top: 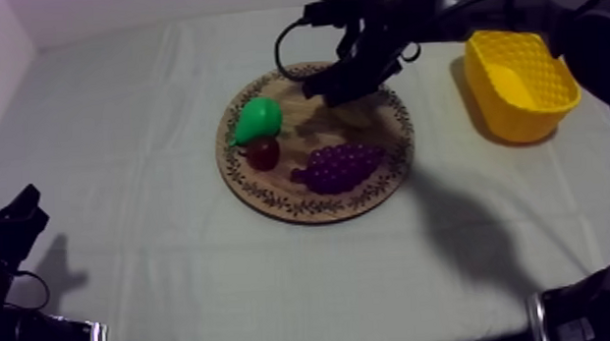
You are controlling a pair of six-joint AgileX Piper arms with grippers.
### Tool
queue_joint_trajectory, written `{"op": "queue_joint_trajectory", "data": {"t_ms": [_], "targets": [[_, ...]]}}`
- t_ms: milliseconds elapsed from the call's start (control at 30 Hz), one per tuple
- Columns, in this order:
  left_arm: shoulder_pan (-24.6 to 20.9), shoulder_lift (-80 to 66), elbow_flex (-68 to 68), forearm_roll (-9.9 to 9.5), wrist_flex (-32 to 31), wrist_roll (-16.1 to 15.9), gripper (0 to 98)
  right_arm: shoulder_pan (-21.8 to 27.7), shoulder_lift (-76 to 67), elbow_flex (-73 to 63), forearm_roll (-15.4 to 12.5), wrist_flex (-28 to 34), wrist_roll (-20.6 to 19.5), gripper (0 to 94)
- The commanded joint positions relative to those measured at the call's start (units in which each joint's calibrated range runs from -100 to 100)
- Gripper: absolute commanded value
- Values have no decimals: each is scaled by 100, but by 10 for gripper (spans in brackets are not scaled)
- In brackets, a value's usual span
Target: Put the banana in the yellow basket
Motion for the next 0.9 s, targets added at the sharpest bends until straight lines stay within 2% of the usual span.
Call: {"op": "queue_joint_trajectory", "data": {"t_ms": [0,200,433,867], "targets": [[-3,0,2,1,0,2,1,13,4,-10,-6,24,15,134],[-3,0,2,1,0,2,1,65,-191,-19,-83,163,89,129],[-3,0,2,1,0,2,1,272,-904,-110,-94,761,176,125],[-3,0,2,1,0,2,1,1200,-2845,524,-159,1834,352,143]]}}
